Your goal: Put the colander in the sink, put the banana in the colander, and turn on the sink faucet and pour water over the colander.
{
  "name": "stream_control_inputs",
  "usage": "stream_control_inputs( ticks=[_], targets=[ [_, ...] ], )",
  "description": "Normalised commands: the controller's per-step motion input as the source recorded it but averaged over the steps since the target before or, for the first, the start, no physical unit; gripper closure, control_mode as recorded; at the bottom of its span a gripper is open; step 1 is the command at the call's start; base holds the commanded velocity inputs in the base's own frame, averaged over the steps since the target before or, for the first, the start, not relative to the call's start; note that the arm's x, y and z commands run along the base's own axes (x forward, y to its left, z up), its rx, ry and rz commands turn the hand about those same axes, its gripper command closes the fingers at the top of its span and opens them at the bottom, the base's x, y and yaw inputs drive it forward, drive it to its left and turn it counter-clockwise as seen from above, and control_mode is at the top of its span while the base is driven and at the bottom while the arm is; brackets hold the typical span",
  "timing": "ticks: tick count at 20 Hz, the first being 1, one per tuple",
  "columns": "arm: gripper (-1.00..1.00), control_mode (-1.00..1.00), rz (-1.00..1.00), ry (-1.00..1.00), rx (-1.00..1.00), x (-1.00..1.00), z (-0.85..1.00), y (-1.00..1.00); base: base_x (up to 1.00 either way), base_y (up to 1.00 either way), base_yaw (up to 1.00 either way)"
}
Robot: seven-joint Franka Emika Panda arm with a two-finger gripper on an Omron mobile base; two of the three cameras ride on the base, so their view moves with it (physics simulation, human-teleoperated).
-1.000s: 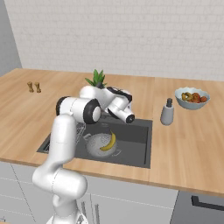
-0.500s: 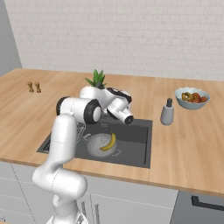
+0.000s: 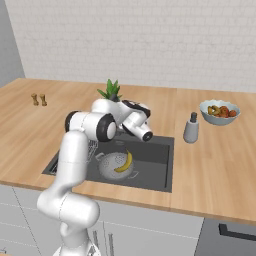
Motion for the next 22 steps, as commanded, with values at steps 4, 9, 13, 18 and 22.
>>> stream_control_inputs(
  ticks=[4, 9, 13, 18, 22],
  targets=[
    [1.00, -1.00, 0.00, 0.02, 0.00, 0.11, -0.04, -0.54, 0.00, 0.00, 0.00],
    [1.00, -1.00, 0.00, 0.04, -0.02, 0.13, -0.08, -0.65, 0.00, 0.00, 0.00],
    [1.00, -1.00, -0.02, 0.07, -0.01, 0.13, -0.14, -0.72, 0.00, 0.00, 0.00],
    [1.00, -1.00, -0.04, 0.06, 0.00, 0.09, -0.19, -0.75, 0.00, 0.00, 0.00],
    [1.00, -1.00, -0.04, 0.02, 0.00, 0.04, -0.21, -0.75, 0.00, 0.00, 0.00]
  ],
)
